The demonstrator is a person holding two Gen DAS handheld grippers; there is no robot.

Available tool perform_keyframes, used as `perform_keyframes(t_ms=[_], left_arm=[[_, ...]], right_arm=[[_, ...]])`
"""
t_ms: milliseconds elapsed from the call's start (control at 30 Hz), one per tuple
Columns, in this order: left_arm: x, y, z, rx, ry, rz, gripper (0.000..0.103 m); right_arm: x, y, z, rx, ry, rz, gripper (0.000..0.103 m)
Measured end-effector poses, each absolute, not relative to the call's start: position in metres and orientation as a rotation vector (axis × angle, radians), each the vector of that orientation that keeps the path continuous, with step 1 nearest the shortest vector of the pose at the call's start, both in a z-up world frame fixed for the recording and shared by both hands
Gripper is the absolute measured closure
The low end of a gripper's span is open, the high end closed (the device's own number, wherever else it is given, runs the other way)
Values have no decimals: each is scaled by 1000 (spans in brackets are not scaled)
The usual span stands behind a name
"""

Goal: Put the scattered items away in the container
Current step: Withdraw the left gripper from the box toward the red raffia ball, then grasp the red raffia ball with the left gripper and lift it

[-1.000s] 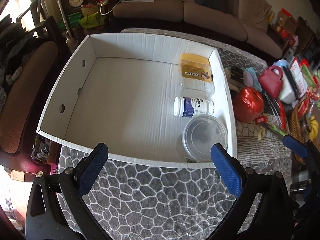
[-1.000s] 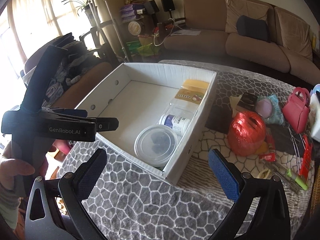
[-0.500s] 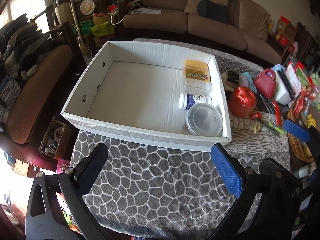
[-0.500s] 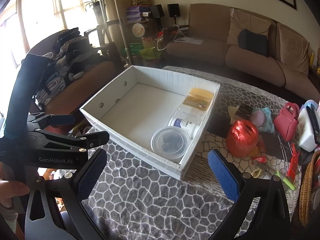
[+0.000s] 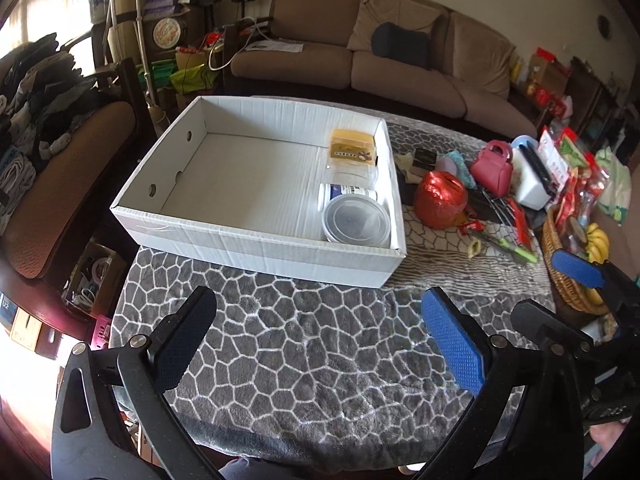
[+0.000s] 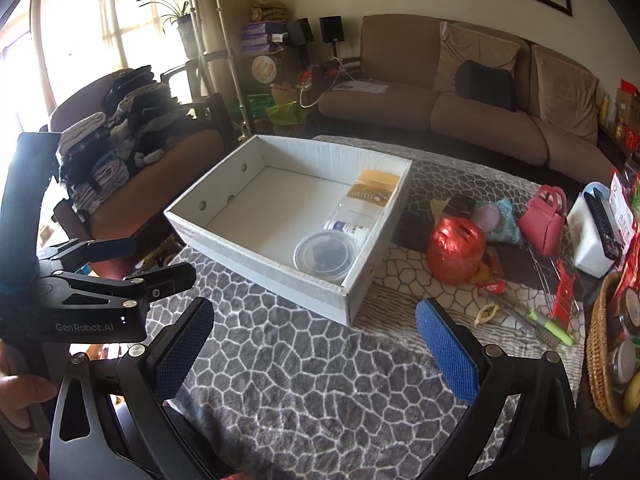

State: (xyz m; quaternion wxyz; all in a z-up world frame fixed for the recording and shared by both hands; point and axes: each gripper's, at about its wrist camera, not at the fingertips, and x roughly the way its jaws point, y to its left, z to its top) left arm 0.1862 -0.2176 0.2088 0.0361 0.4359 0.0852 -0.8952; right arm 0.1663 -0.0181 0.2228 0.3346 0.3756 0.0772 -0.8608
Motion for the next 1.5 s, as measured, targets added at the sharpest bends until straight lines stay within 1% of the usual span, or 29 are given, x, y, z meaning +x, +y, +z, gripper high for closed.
perform_keyframes(t_ms=[167, 333, 467, 667, 800, 1033, 1100, 1200, 1300, 1400, 1500], left_arm=[[180, -169, 181, 1372, 273, -2833, 0], [164, -114, 152, 1390, 213, -2923, 0], [139, -76, 125, 1463, 188, -2952, 0], [88, -40, 99, 1483, 125, -2968, 0], [45, -31, 93, 1421, 83, -2957, 0], [-45, -34, 68, 1382, 162, -2858, 0], [-67, -36, 58, 1384, 199, -2829, 0], [-88, -32, 47, 1383, 207, -2853, 0], [-101, -22, 43, 1382, 180, -2869, 0], [-113, -17, 33, 1453, 224, -2808, 0], [-115, -21, 29, 1427, 277, -2806, 0]], right_arm=[[152, 37, 192, 1093, 115, -2267, 0], [129, 109, 167, 1130, -32, -2335, 0], [104, 150, 148, 1154, -5, -2443, 0], [58, 184, 130, 1151, -87, -2515, 0], [24, 189, 119, 1153, -183, -2517, 0], [-5, 194, 100, 1175, -320, -2494, 0], [-7, 194, 104, 1158, -302, -2507, 0], [-12, 192, 104, 1162, -255, -2523, 0], [-18, 196, 96, 1204, -294, -2493, 0], [-21, 195, 87, 1250, -309, -2462, 0], [-19, 195, 87, 1253, -314, -2445, 0]])
